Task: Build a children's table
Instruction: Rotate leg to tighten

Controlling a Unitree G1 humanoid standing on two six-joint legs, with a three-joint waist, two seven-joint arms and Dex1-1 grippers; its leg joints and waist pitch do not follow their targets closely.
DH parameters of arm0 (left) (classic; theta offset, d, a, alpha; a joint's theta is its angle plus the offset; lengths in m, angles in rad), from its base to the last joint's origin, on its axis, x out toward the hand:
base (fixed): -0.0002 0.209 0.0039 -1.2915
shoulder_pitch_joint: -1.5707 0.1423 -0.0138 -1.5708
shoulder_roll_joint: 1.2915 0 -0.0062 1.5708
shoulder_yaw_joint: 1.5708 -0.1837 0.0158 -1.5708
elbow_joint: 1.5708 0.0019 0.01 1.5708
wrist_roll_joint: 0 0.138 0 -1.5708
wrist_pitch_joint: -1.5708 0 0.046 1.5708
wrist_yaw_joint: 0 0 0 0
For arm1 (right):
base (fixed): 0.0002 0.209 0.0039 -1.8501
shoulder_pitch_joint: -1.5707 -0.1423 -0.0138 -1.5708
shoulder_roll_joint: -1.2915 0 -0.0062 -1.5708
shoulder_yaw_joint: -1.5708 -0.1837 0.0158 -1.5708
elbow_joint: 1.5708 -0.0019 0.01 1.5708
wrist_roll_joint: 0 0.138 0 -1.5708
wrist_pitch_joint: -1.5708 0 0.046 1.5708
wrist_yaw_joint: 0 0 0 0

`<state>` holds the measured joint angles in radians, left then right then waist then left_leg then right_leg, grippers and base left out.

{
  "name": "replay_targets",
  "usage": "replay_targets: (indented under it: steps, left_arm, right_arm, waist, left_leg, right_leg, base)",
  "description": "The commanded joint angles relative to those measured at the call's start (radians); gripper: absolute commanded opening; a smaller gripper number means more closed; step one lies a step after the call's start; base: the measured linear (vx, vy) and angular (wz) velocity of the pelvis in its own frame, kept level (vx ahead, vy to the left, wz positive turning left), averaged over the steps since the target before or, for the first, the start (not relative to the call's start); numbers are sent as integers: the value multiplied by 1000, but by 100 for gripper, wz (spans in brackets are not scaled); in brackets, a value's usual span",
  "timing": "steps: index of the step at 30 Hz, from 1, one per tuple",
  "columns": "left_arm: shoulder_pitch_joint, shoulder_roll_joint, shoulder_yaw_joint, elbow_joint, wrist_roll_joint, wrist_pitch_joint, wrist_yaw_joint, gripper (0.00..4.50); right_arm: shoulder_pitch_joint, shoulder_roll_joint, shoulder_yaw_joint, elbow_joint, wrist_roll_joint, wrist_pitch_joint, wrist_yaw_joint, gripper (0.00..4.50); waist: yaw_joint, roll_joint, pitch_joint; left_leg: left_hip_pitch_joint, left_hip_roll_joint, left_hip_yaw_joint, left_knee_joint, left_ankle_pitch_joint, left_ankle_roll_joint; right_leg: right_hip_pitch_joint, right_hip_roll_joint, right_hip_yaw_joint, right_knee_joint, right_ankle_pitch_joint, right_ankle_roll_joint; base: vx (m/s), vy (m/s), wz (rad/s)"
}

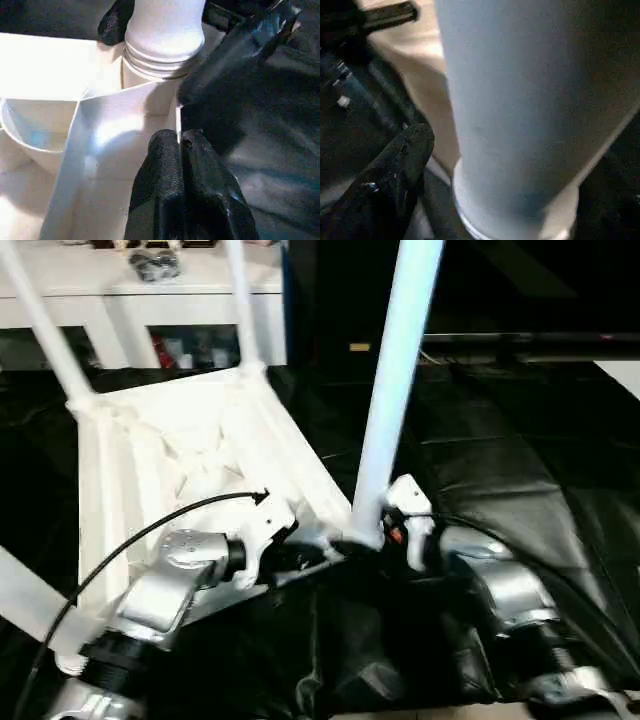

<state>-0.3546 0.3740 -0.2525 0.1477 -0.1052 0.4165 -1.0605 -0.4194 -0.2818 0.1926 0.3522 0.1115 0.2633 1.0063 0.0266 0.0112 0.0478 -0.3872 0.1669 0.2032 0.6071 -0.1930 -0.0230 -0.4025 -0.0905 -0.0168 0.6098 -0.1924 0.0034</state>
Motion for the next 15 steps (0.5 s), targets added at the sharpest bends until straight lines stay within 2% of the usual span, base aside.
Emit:
replay_targets:
  steps: [1, 5, 6, 15]
  left_arm:
    - [-15, -12, -32, -87, -67, -14, -75, 0]
    - [-1, 20, -38, -111, -89, 6, -116, 0]
    - [1, 24, -39, -115, -91, 9, -121, 0]
    - [9, 40, -41, -126, -102, 19, -145, 0]
  right_arm:
    - [15, -13, 48, -33, 19, 21, 71, 421]
    - [31, -76, 79, -65, 37, 36, 177, 397]
    - [33, -84, 82, -71, 40, 41, 193, 379]
    - [48, -120, 108, -103, 51, 63, 257, 309]
  waist:
    - [-4, 0, -59]
    - [8, -1, -60]
    - [9, -1, -61]
    - [9, -4, -59]
  left_leg:
    - [30, 60, -26, -82, -223, 36]
    - [29, 59, -24, -78, -186, 51]
    - [27, 60, -24, -78, -181, 54]
    - [27, 59, -26, -80, -208, 40]
  right_leg:
    - [34, -41, 27, -67, -149, -247]
    - [36, -42, 27, -62, -105, -256]
    - [37, -41, 26, -61, -101, -258]
    - [36, -43, 27, -67, -165, -247]
  base:
    - [0, 0, 0]
    - [0, 0, 0]
    - [0, 0, 0]
    - [0, 0, 0]
